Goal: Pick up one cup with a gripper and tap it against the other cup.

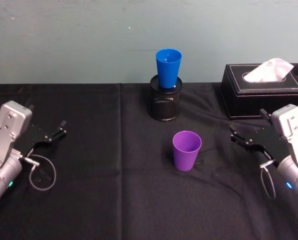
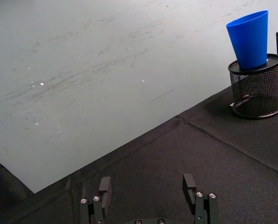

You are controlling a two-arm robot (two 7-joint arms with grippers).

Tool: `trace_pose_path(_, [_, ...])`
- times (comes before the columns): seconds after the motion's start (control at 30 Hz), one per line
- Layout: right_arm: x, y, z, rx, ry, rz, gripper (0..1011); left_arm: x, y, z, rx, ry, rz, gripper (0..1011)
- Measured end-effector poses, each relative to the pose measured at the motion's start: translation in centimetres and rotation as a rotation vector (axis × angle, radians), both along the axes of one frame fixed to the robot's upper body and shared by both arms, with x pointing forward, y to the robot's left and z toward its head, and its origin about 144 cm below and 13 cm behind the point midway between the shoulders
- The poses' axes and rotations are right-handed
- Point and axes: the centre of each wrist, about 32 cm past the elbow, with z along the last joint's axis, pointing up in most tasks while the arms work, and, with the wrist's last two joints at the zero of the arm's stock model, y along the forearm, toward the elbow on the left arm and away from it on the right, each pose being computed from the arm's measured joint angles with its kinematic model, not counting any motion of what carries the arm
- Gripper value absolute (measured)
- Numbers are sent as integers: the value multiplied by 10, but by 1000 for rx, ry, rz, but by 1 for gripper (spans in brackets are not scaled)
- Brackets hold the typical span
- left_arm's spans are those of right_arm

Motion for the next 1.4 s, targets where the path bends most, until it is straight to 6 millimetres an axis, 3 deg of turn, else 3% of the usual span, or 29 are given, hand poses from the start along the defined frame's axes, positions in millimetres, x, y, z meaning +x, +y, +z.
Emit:
trace_pose_path(0.8, [-1, -2, 0, -3, 0, -1, 1003, 0, 0, 0, 0, 0, 0, 1000])
trace_pose_path(1.17, [-33, -21, 4, 43, 84, 151, 1003, 0, 0, 0, 0, 0, 0, 1000])
trace_pose_path(1.4, [-42, -22, 4, 122, 147, 279, 1003, 0, 0, 0, 0, 0, 0, 1000])
